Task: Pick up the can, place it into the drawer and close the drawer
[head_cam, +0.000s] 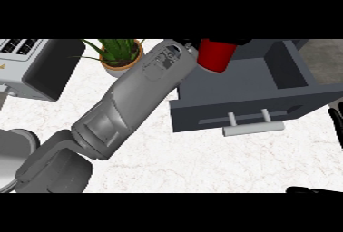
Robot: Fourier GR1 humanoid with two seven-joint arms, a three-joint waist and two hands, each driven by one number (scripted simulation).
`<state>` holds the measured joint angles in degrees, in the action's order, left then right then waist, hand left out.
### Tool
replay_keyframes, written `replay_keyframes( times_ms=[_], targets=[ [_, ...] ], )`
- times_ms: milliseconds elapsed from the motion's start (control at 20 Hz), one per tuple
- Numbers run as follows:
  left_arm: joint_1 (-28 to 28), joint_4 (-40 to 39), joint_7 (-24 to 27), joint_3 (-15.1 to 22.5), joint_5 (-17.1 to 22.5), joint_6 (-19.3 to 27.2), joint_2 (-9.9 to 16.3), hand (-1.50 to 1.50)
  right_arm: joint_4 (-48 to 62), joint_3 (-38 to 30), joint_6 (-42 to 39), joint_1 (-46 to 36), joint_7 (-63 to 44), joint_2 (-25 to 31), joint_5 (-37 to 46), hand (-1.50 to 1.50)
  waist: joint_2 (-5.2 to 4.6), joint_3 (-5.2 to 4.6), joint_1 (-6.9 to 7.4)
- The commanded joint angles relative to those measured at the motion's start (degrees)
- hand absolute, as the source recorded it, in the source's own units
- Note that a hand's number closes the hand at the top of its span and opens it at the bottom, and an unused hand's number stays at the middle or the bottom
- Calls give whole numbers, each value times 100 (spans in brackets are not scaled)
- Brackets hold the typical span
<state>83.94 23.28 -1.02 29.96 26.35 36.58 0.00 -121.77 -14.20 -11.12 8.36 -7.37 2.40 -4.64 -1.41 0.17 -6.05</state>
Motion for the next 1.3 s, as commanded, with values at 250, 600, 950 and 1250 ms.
replay_keyframes(
  times_ms=[250,600,950,1250],
  targets=[
    [-115,-204,217,502,187,380,0,-150,238,-25,35,-430,-20,134,30,-150,-69,4,-176],
    [-379,-280,491,563,375,626,0,-150,18,14,-69,-206,-10,144,4,-150,-34,-2,-131],
    [-391,-123,591,637,666,841,0,-150,34,155,100,-291,56,14,260,-150,-42,-4,-130],
    [-266,-162,505,507,952,930,0,-150,-468,213,-116,-66,508,447,991,-150,-33,-5,-167]
  ],
)
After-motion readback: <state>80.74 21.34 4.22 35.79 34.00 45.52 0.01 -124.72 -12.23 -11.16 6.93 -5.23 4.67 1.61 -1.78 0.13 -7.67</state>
